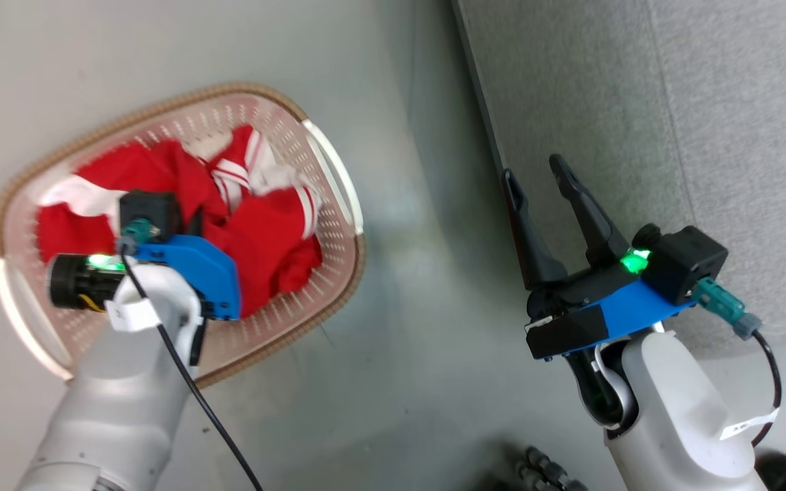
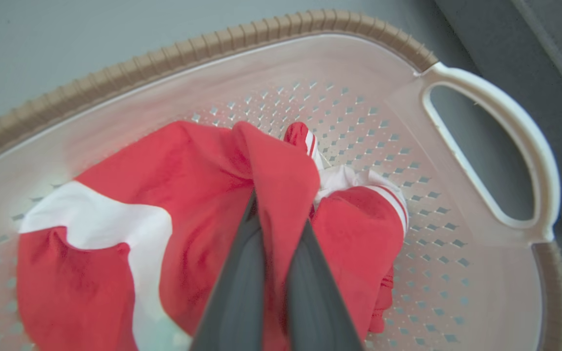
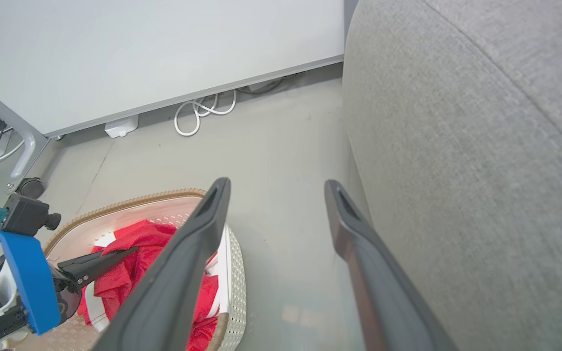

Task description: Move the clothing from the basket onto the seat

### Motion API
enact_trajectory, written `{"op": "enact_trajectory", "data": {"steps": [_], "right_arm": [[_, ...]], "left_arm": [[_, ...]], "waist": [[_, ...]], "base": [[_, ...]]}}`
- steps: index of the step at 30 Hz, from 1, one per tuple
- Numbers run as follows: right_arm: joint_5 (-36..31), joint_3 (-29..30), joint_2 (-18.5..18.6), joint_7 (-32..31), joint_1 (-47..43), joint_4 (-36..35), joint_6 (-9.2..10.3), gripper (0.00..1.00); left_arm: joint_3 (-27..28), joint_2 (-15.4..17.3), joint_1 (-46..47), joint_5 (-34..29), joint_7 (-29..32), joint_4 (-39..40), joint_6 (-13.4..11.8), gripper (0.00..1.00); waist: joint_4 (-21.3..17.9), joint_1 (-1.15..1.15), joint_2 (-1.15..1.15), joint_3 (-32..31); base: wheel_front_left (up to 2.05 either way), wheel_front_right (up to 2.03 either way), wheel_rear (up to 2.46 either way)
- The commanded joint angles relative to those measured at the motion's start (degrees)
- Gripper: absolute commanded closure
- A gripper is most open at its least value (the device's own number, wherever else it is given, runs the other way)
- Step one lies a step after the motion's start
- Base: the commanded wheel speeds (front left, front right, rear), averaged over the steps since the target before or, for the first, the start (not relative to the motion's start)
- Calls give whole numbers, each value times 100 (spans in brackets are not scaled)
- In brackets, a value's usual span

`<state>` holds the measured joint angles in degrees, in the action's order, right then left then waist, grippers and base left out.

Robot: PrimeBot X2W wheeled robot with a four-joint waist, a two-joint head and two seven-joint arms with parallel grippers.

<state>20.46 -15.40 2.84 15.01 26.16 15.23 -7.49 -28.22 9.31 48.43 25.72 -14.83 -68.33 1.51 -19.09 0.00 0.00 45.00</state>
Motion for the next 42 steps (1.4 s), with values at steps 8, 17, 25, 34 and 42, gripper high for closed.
{"op": "enact_trajectory", "data": {"steps": [8,17,25,34,42], "right_arm": [[-289,83,12,18,-506,551,-1,0],[-351,22,13,-229,-975,759,-1,0],[-317,-54,13,-451,-1238,690,-1,0],[-332,-148,13,-622,-1333,519,-1,0],[-346,-239,13,-689,-1258,416,-1,0]], "left_arm": [[-118,-305,-763,-390,-43,1454,215,100],[-229,-556,-1275,-603,-44,2453,387,100],[-470,-637,-1180,-443,-45,2916,458,100],[-1060,-640,-989,-51,-45,3105,306,100],[-1273,-639,-903,129,-45,2982,191,100]], "waist": [[729,0,0,-2092],[1078,0,0,-3510],[1251,0,0,-4128],[1341,0,0,-4318],[1308,0,0,-4259]], "base": [[0,0,0],[0,0,0],[0,0,0],[0,0,0],[0,0,0]]}}
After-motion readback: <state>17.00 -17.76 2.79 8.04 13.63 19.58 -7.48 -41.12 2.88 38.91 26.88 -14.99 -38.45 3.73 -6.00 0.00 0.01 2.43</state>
